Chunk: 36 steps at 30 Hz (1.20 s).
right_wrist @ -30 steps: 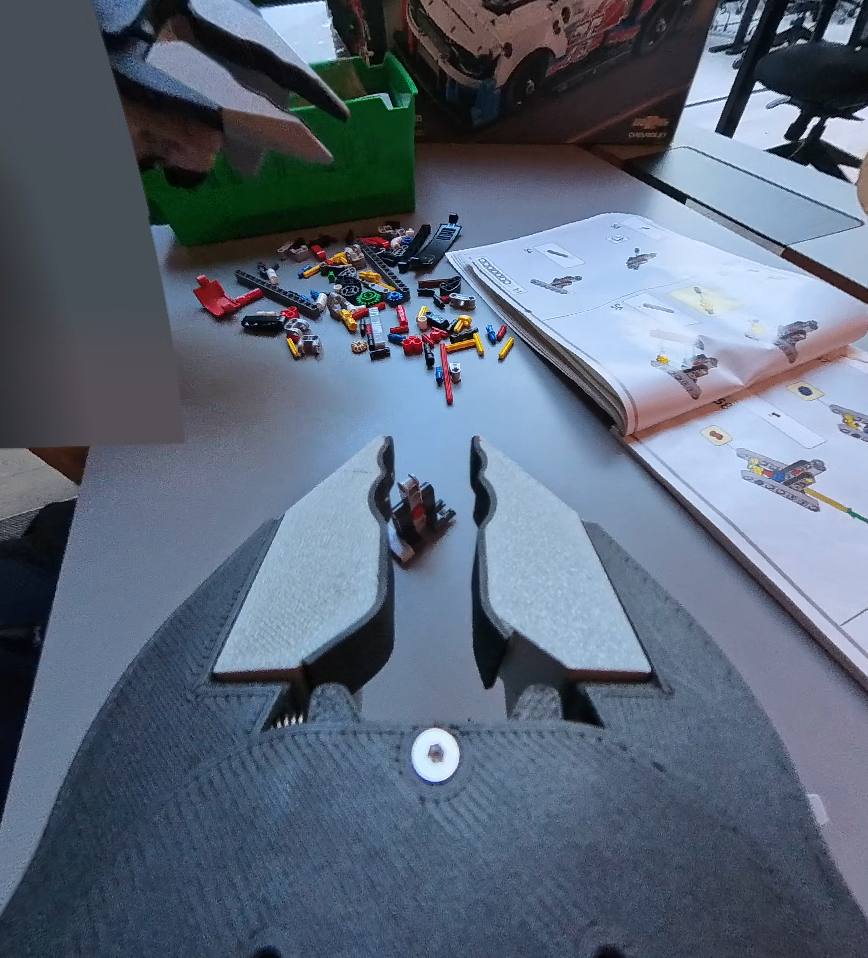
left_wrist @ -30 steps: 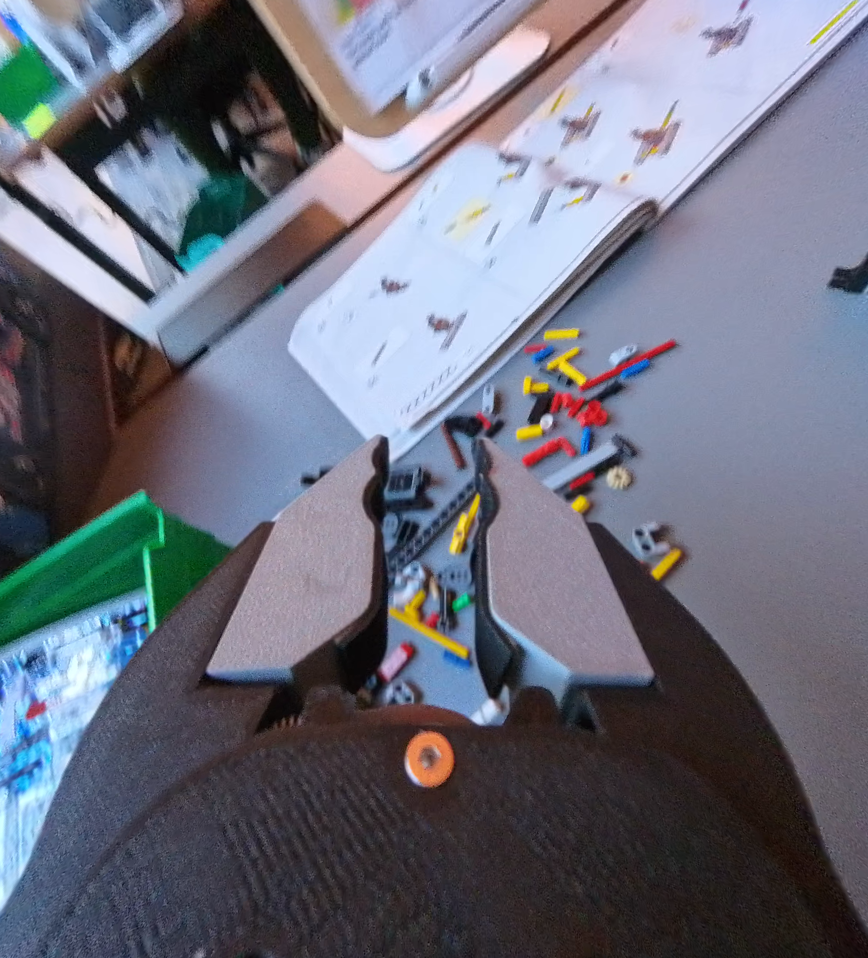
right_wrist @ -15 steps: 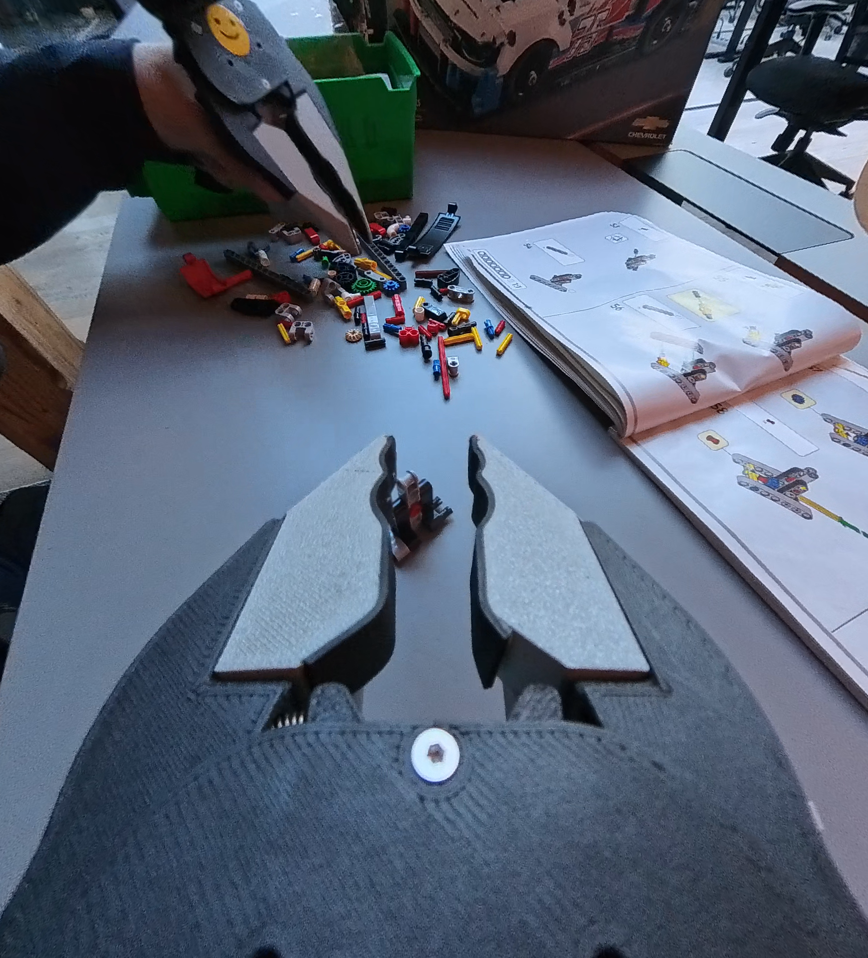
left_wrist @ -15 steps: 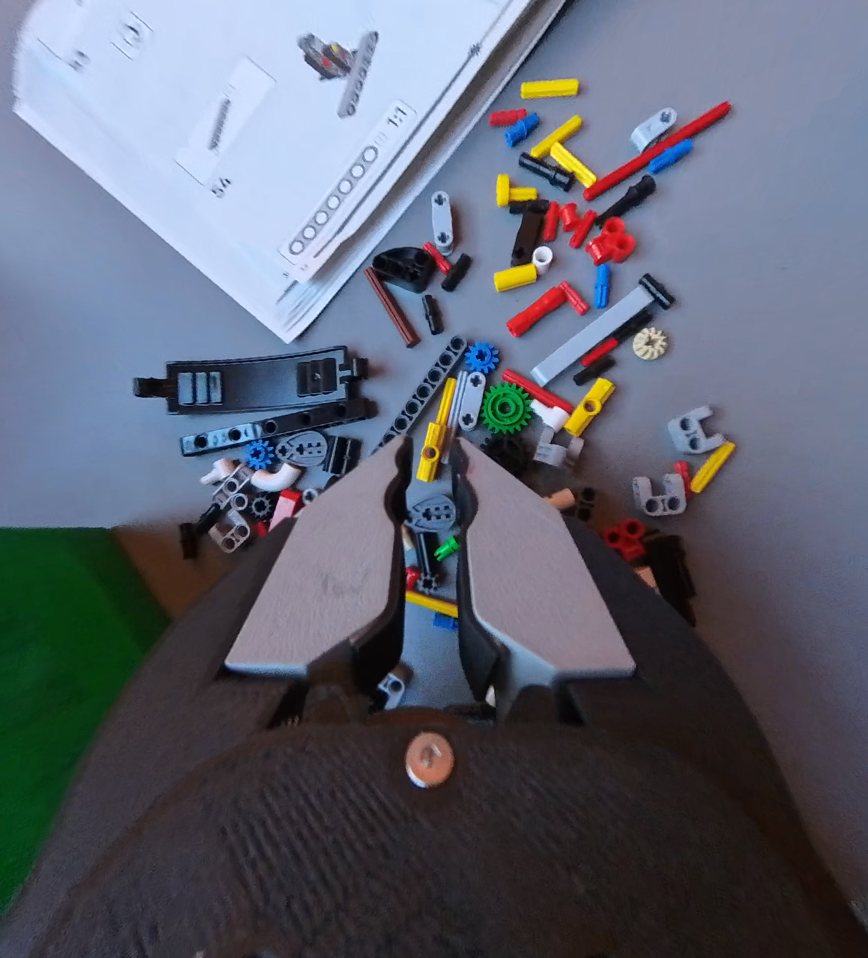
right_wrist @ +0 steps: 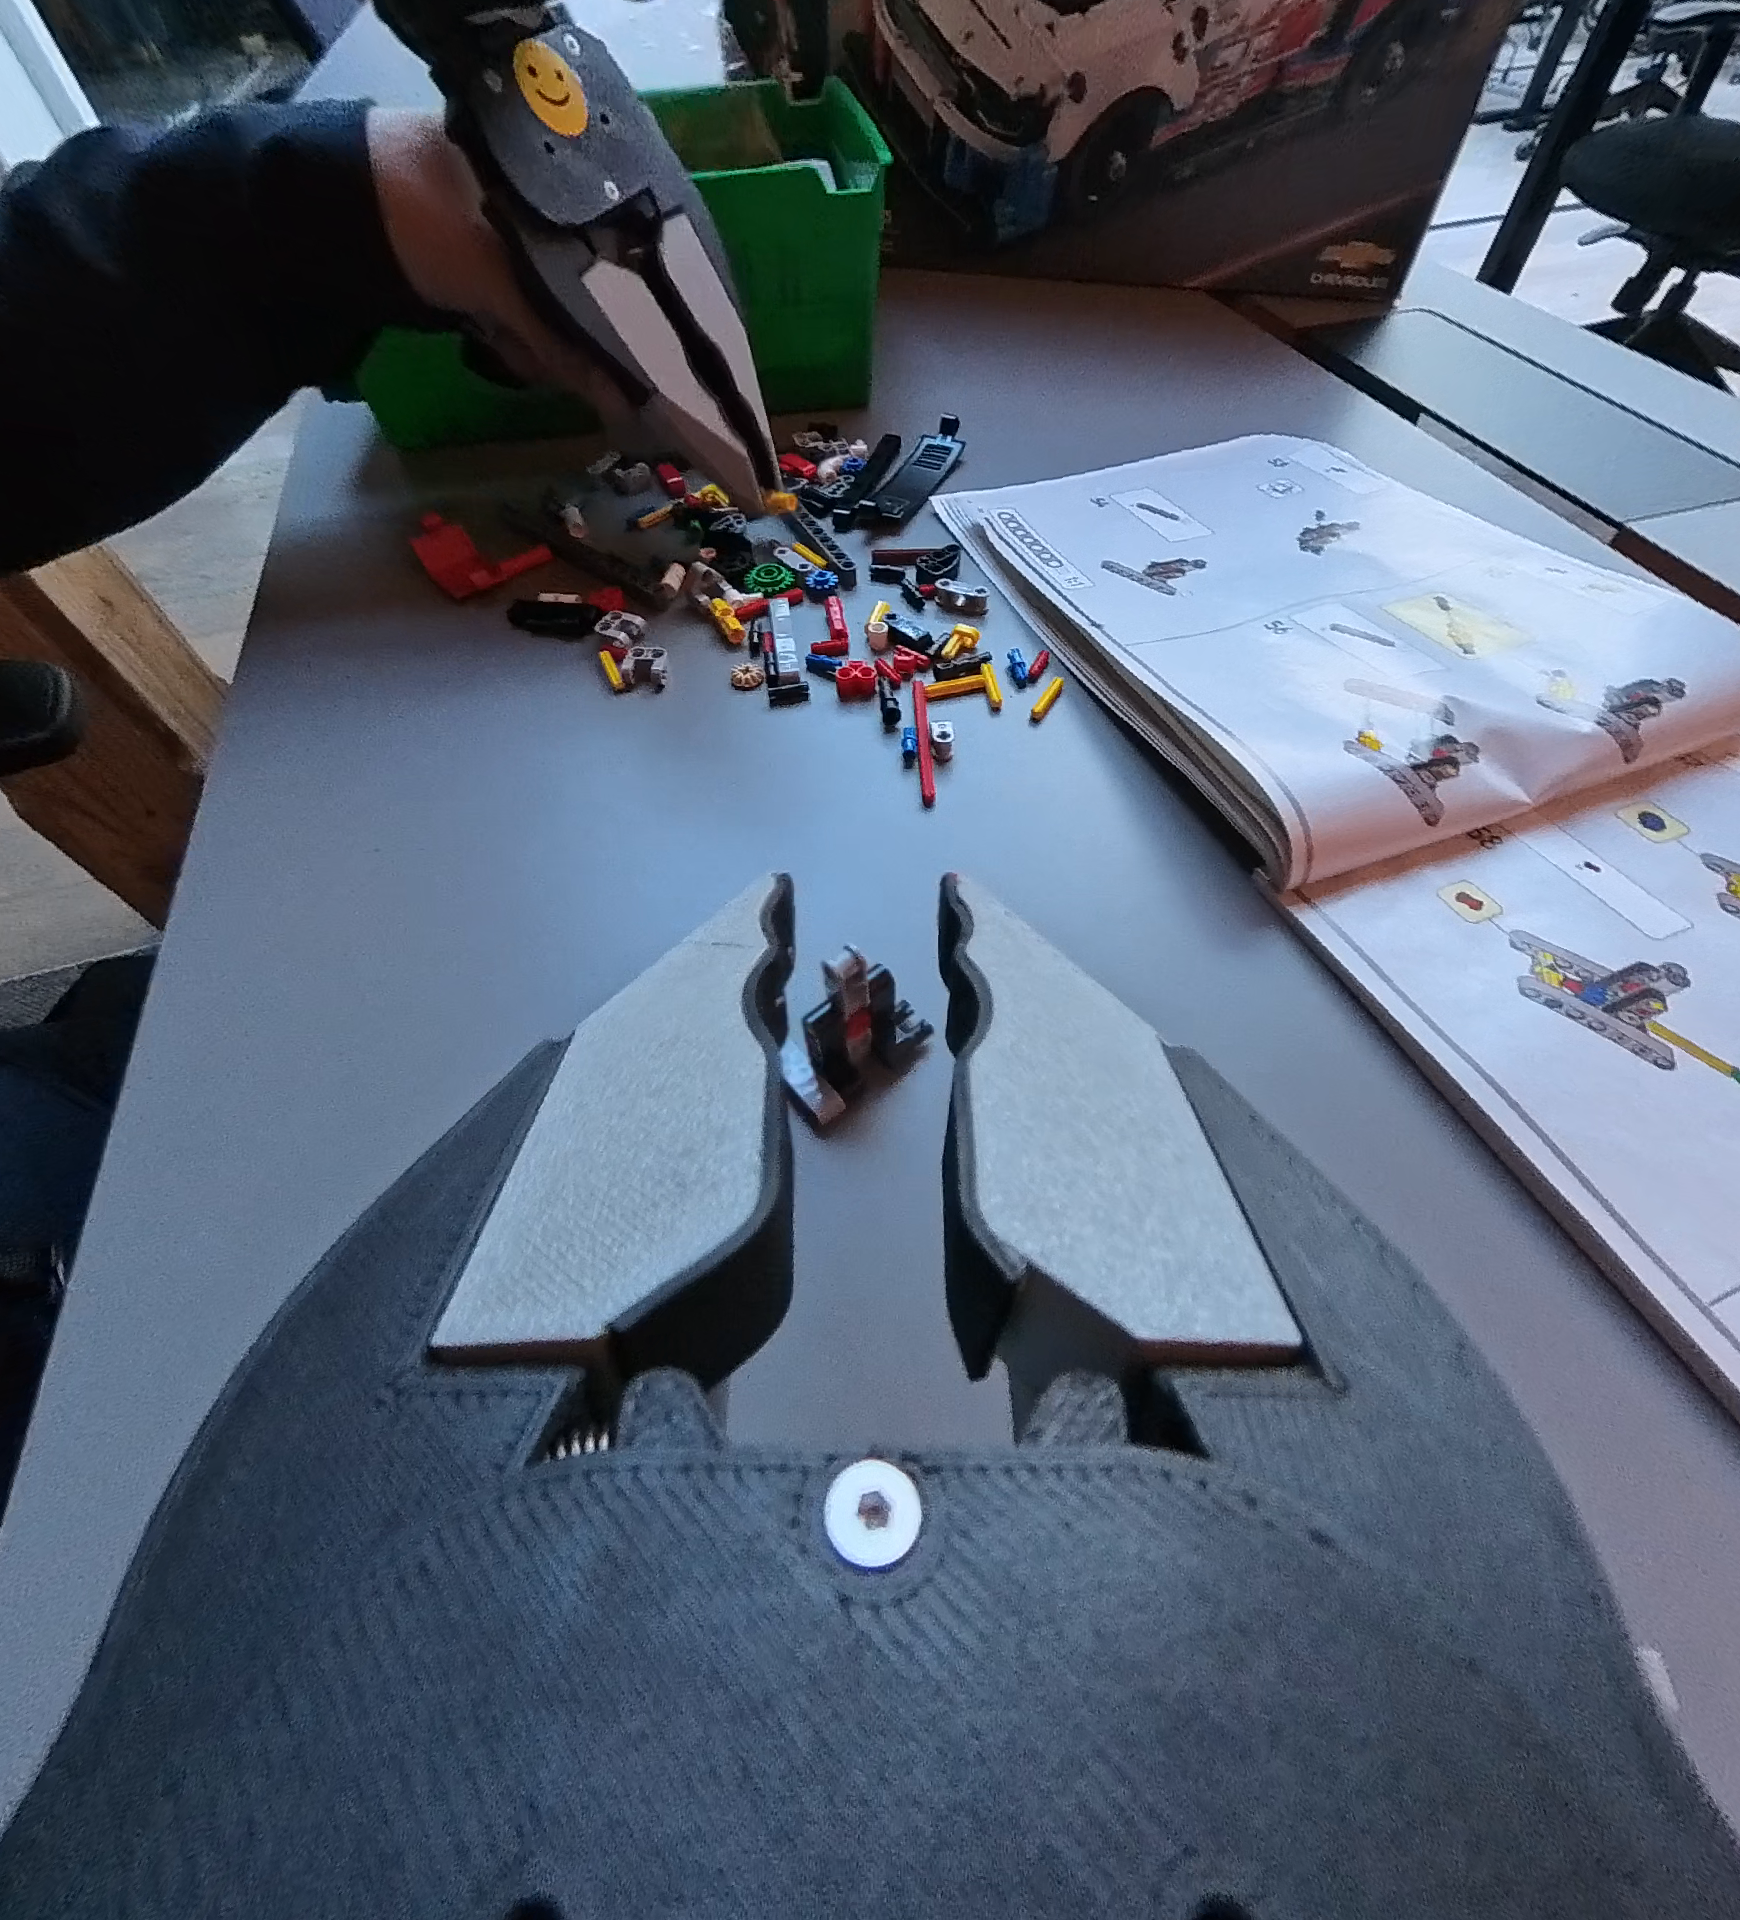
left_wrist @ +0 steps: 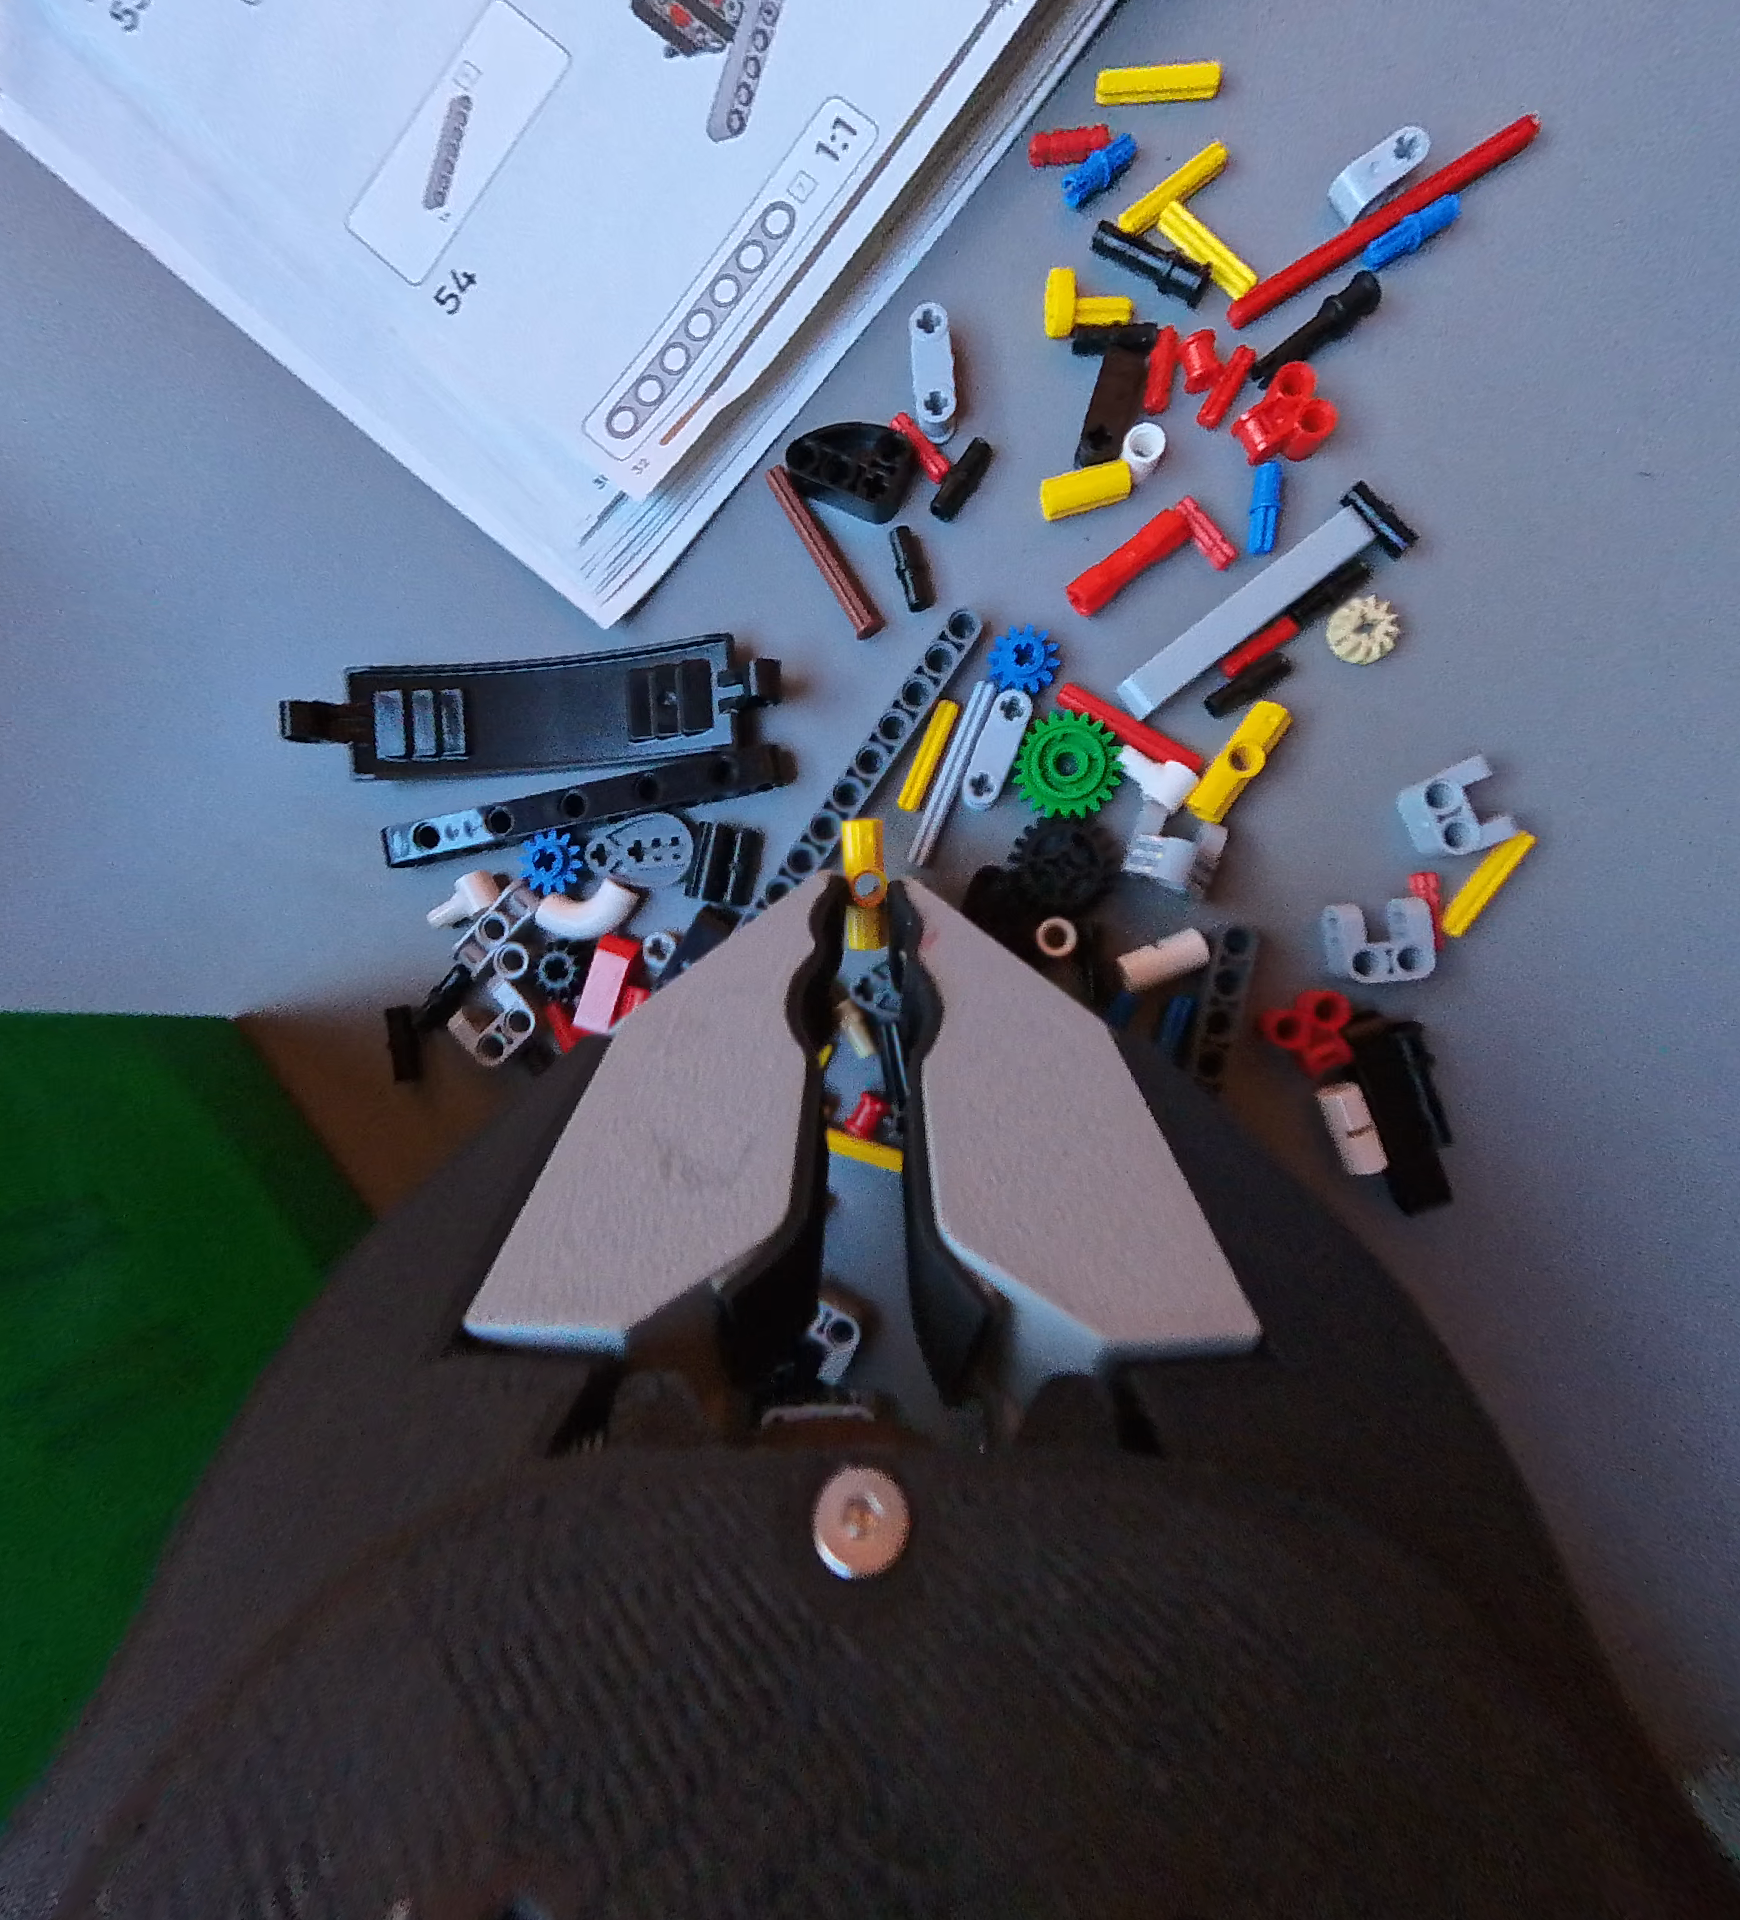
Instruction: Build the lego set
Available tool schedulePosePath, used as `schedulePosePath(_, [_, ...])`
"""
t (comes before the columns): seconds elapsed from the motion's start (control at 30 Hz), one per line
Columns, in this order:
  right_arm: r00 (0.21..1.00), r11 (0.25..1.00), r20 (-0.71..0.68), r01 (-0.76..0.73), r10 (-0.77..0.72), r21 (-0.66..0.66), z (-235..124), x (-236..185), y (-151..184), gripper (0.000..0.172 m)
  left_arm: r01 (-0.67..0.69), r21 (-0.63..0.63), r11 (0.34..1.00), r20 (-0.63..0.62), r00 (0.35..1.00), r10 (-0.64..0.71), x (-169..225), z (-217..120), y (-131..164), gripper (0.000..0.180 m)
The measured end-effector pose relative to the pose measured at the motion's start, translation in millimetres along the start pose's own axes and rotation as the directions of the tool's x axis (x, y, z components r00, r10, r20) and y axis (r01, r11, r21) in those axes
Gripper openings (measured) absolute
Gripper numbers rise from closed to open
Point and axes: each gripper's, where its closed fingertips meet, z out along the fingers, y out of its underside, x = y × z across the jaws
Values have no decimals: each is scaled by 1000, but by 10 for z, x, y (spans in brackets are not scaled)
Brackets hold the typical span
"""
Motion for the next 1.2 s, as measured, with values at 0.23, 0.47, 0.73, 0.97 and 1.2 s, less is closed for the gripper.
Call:
schedulePosePath(0.23, [999, 998, -3, 53, -53, -42, 53, -75, 51, 23, 48, -10, 999, -27, 998, -48, 22, -13, 120, 5])
schedulePosePath(0.47, [992, 995, 85, 94, -91, -36, 104, -294, 48, 21, -60, 112, 992, 9, 998, 60, 205, -181, -227, 5])
schedulePosePath(0.73, [971, 965, 135, 215, -196, -148, 312, -576, 275, 20, -162, 200, 966, -137, 972, 191, 968, -114, -626, 5])
schedulePosePath(0.97, [982, 956, 146, 152, -118, -249, 530, -614, 437, 21, -248, 174, 953, -214, 935, 283, 1466, 133, -712, 5])
schedulePosePath(1.2, [984, 932, 144, 149, -106, -329, 525, -562, 591, 24, -287, 121, 950, -301, 902, 310, 1759, 333, -638, 5])
